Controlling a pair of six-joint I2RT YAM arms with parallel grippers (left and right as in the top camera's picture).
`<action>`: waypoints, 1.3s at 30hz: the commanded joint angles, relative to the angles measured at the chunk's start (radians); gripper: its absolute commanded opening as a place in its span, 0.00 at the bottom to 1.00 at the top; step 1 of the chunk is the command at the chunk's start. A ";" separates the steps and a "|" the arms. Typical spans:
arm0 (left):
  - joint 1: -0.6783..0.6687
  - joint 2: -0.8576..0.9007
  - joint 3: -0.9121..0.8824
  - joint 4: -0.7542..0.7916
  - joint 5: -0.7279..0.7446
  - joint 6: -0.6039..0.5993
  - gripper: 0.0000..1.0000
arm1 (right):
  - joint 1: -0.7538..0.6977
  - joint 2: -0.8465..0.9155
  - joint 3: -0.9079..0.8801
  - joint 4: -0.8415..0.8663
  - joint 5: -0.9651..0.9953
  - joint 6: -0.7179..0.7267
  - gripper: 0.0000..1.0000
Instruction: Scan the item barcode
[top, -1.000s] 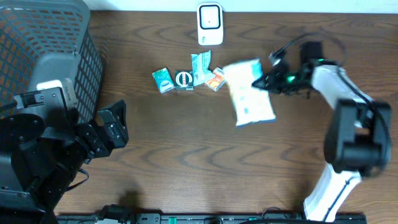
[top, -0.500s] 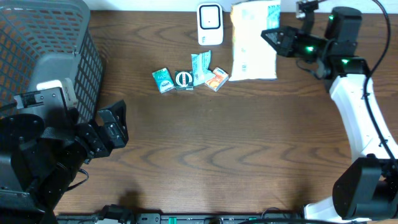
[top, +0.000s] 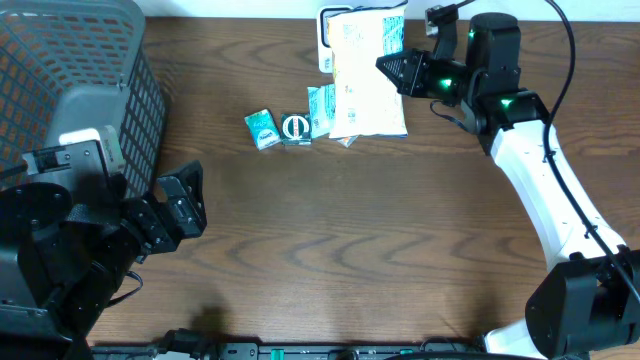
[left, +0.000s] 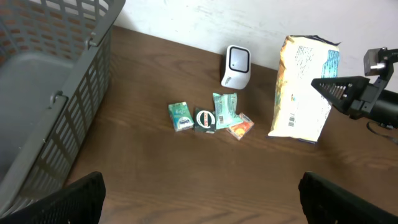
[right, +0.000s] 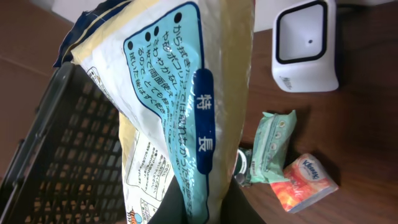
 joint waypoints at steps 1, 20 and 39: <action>0.004 0.000 0.007 -0.002 -0.013 -0.009 0.97 | 0.001 -0.006 0.008 0.004 0.018 0.010 0.01; 0.004 0.000 0.007 -0.002 -0.013 -0.009 0.98 | 0.024 -0.006 0.008 -0.219 0.455 -0.106 0.01; 0.004 0.000 0.007 -0.002 -0.013 -0.009 0.98 | 0.182 0.147 -0.001 -0.494 1.493 -0.312 0.01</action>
